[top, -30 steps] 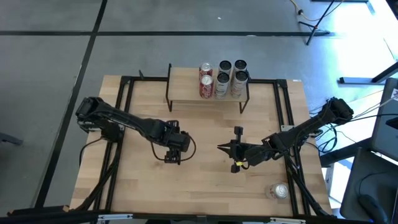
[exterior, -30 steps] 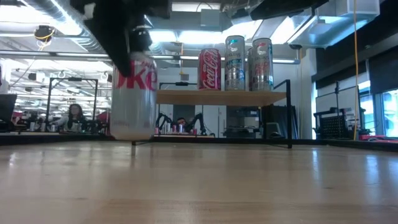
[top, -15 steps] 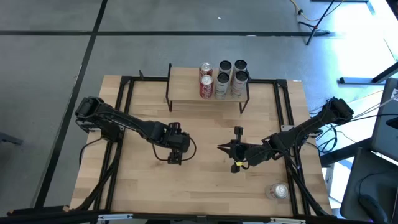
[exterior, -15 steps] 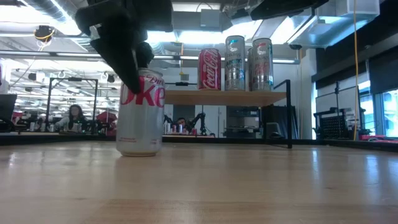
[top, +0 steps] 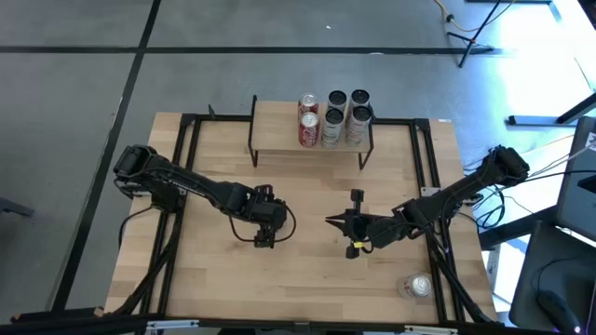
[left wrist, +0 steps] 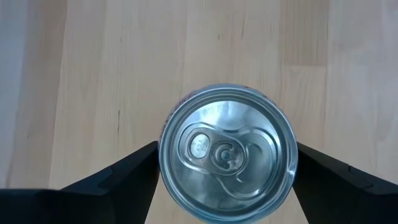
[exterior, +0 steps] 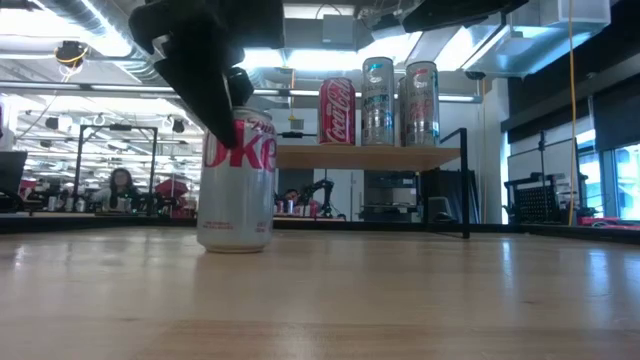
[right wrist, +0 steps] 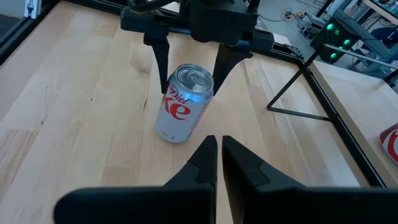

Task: Place canned beverage on shelf
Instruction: Put the top silver soda can on the shelf, then put the silver soda can on the shelf aligned with the other silver soda can

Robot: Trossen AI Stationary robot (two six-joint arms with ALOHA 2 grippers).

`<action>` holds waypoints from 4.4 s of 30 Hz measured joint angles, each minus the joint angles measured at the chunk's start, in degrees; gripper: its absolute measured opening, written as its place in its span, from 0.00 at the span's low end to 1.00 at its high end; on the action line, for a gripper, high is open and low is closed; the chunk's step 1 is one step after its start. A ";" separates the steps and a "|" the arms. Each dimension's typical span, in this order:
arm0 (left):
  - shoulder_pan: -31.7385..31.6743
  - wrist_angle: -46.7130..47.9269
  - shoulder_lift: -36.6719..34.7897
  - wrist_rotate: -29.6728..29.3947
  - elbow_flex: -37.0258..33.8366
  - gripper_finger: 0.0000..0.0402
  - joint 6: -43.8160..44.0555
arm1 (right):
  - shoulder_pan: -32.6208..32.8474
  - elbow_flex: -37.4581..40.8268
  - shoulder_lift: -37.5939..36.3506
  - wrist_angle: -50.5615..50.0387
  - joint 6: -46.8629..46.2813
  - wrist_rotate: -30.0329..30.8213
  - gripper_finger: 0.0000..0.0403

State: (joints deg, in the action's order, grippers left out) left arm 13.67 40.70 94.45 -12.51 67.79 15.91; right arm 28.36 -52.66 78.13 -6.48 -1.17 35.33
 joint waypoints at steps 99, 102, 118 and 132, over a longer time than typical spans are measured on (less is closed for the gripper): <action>-50.99 15.35 8.02 20.52 38.36 0.85 -44.60 | -7.41 0.02 0.02 -7.17 0.17 -4.99 0.04; -50.55 15.25 8.02 19.13 38.38 0.85 -44.63 | -7.41 0.02 0.02 -7.17 0.17 -4.98 0.04; -43.87 24.20 6.21 13.97 52.74 0.85 -39.66 | -7.39 0.02 0.02 -7.17 0.75 -4.98 0.04; -19.29 13.23 -4.59 3.09 28.02 0.85 -28.66 | -7.39 0.02 0.04 -6.76 3.21 -6.06 0.04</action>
State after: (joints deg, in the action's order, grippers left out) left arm -5.62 53.93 89.87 -9.42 95.81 -12.75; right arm 20.97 -52.64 78.17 -13.24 2.04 29.27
